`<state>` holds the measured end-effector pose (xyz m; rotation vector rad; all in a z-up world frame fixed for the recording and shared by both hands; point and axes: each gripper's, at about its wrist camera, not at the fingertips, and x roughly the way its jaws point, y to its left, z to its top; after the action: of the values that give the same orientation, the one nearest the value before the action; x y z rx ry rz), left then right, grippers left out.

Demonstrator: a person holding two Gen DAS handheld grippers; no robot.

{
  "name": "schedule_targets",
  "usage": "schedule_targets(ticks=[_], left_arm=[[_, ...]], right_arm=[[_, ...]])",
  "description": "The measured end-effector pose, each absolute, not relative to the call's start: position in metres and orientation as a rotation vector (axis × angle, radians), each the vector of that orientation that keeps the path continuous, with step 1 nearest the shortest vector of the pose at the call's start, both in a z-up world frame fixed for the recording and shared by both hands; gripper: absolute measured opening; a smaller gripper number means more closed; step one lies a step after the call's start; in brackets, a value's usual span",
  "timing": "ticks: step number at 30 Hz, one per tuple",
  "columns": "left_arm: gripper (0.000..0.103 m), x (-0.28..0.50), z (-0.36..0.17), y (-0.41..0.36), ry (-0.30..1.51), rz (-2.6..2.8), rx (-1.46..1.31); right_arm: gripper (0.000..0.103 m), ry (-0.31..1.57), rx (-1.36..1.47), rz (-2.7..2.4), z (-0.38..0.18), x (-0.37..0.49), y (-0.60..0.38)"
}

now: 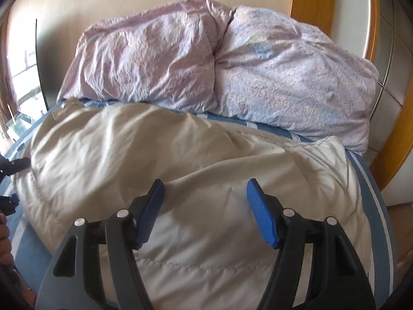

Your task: Fold large clothes

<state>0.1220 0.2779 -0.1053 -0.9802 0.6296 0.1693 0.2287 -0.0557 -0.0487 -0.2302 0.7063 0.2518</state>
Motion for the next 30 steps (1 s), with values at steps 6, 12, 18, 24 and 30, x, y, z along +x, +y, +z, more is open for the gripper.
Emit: schedule_targets(ticks=[6, 12, 18, 24, 30], left_arm=[[0.085, 0.127, -0.106, 0.279, 0.629, 0.162, -0.99], [0.084, 0.134, -0.108, 0.282, 0.626, 0.161, -1.015], [0.084, 0.142, -0.113, 0.281, 0.633, 0.152, -1.044], [0.084, 0.145, -0.113, 0.281, 0.627, 0.152, -1.046], [0.073, 0.15, -0.104, 0.279, 0.599, 0.147, -1.027]], right_arm=[[0.071, 0.744, -0.228, 0.234, -0.062, 0.245, -0.052], [0.075, 0.769, -0.248, 0.221, -0.071, 0.257, -0.046], [0.078, 0.763, -0.284, 0.204, -0.083, 0.261, -0.04], [0.079, 0.752, -0.339, 0.191, -0.092, 0.262, -0.033], [0.079, 0.752, -0.397, 0.175, -0.099, 0.264, -0.025]])
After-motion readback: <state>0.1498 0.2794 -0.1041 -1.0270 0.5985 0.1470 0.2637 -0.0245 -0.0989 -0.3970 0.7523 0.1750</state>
